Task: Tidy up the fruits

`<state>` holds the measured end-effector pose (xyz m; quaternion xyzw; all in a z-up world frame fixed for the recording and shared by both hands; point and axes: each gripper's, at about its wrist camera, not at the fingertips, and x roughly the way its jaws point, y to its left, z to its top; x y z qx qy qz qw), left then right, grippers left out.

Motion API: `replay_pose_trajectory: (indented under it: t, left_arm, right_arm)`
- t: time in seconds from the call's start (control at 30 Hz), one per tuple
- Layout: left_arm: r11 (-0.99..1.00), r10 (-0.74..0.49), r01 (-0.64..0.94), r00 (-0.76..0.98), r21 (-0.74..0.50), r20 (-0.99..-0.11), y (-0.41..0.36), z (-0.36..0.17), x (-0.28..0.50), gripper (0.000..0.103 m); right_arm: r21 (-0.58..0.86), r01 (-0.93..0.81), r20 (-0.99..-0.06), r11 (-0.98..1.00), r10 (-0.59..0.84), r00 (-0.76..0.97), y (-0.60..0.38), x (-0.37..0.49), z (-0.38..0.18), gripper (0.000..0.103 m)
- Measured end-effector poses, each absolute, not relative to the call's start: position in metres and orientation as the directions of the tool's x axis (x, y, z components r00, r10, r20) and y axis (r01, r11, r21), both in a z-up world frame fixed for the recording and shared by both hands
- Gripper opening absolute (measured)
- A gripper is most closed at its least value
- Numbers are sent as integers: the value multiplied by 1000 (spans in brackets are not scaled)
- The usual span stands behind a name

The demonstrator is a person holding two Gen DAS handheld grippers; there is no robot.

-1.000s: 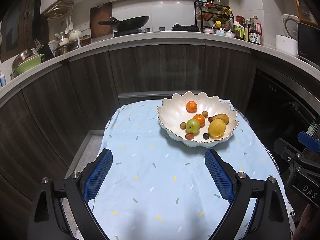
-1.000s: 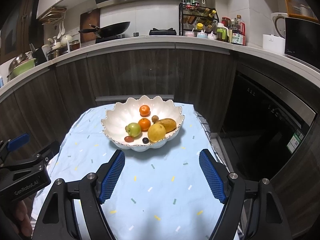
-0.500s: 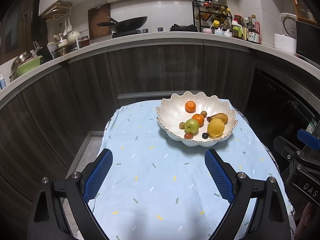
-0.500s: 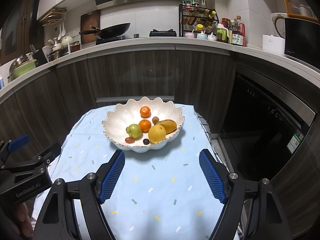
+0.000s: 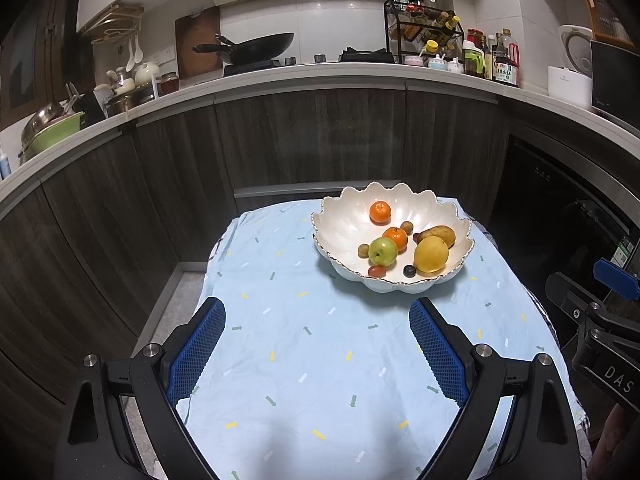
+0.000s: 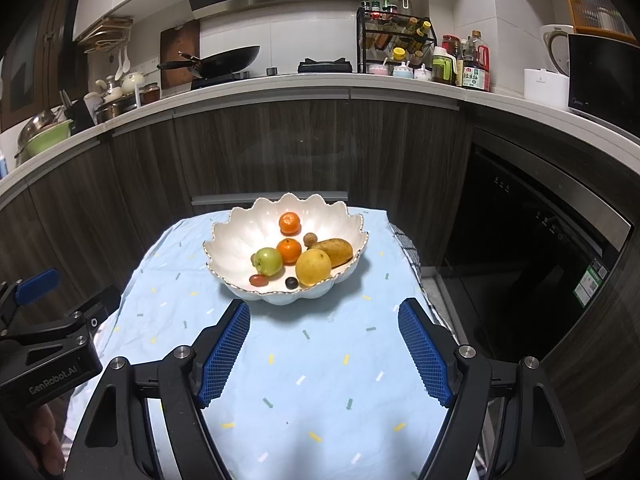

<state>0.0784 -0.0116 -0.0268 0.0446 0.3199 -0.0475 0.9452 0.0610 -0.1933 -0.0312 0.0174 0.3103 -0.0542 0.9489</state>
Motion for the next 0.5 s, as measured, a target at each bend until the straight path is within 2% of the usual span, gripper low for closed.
replay_pose_trajectory:
  t: [0.5]
  left_arm:
    - [991,-62,120,789,55,-612,-13,-26,79,94]
  right_arm:
    - [2,110,-593,994,-87,800,-194,60,-31,77]
